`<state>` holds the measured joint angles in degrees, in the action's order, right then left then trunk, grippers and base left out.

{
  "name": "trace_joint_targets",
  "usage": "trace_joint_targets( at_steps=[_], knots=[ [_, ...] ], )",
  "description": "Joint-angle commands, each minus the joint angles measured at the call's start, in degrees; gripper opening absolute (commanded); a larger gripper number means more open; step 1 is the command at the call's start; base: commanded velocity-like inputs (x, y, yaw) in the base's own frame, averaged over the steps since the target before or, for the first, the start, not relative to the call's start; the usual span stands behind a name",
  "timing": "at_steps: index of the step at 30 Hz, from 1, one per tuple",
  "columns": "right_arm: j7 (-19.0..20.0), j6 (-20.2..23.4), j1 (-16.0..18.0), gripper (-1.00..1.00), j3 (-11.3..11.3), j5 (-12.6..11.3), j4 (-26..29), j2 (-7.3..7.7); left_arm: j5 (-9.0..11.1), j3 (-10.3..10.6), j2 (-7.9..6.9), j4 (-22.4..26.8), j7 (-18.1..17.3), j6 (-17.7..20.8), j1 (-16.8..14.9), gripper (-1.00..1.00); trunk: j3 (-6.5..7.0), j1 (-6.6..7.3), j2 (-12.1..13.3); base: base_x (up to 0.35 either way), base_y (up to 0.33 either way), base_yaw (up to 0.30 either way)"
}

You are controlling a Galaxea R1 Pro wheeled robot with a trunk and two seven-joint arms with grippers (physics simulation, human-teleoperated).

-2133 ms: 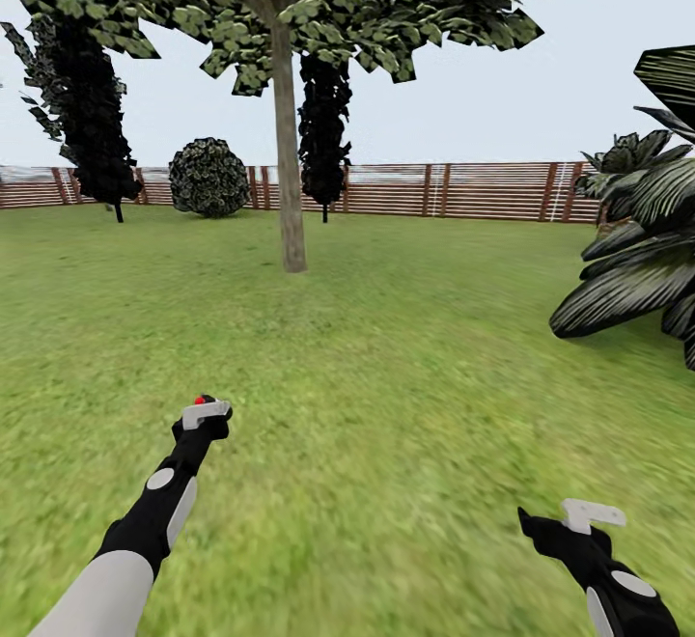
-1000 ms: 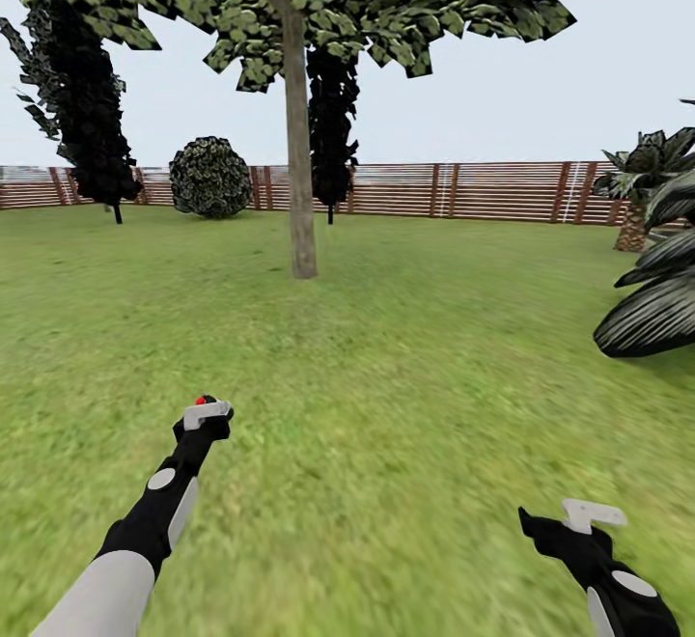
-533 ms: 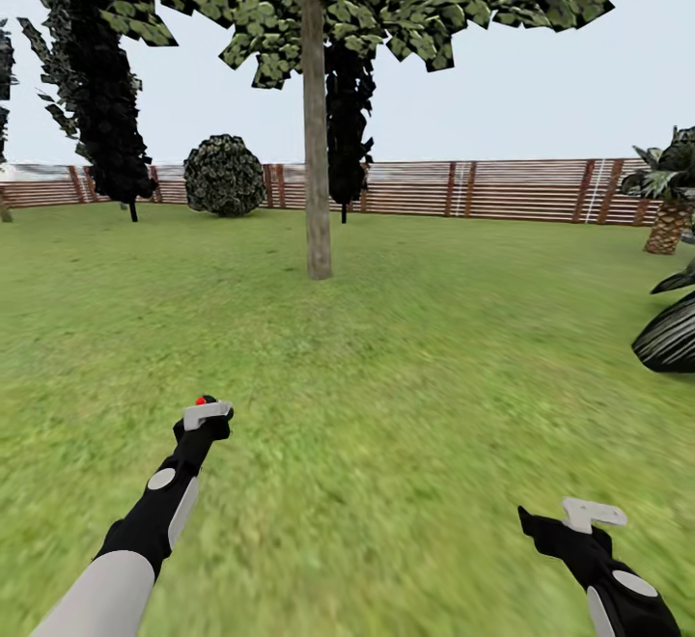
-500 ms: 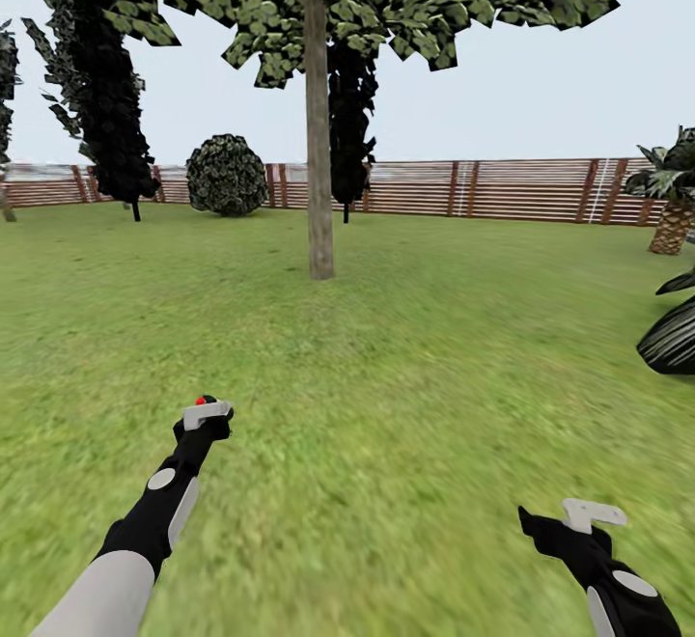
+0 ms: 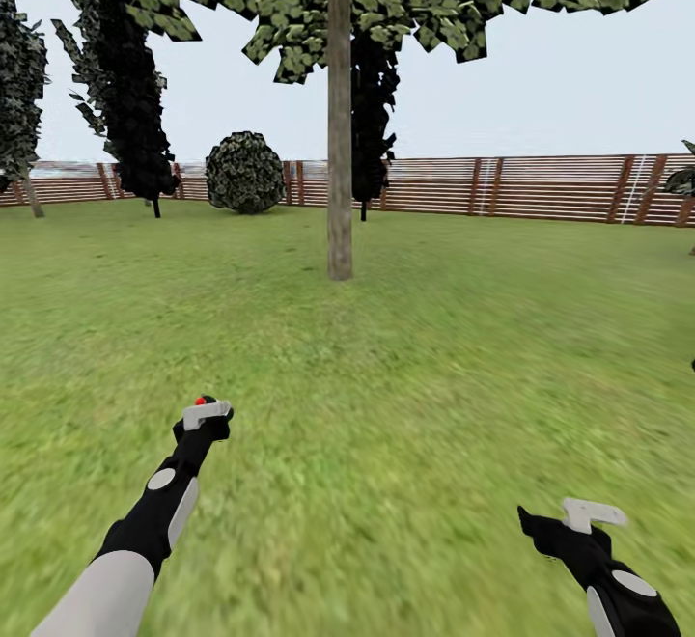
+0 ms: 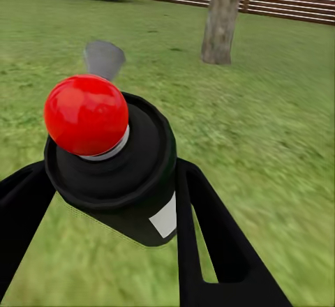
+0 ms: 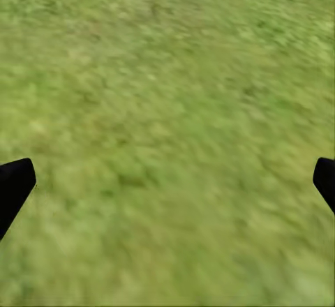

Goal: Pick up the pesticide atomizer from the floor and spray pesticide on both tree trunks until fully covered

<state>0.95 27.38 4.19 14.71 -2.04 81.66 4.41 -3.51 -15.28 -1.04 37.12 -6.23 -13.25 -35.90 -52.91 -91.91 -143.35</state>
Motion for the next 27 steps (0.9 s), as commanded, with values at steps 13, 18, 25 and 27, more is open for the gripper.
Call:
trace_joint_targets(
  at_steps=[13,18,25,27],
  knots=[
    [0.10,0.31,0.03,1.00,-0.03,-0.16,-0.08,-0.02,-0.77,-0.19,-0.30,0.11,-0.69,4.64,-0.05,-1.00,-0.06,-0.02,-0.02,0.317,0.118,0.000],
    [0.10,0.31,0.03,1.00,-0.03,-0.02,-0.09,0.01,-0.98,-0.14,-0.50,0.09,-0.80,5.35,-0.17,-1.00,-0.06,-0.02,-0.02,0.318,0.119,0.000],
    [0.12,0.31,0.03,1.00,-0.17,0.34,-0.09,0.00,-1.29,1.93,-0.38,0.07,-9.81,5.45,-0.23,-1.00,-0.06,-0.02,-0.02,0.319,0.118,0.000],
    [0.15,0.31,0.03,1.00,-0.18,0.36,-0.09,-0.01,-1.36,2.34,-0.43,0.11,-12.56,5.44,-0.23,-1.00,-0.06,-0.02,-0.02,0.323,0.098,0.000]
  ],
)
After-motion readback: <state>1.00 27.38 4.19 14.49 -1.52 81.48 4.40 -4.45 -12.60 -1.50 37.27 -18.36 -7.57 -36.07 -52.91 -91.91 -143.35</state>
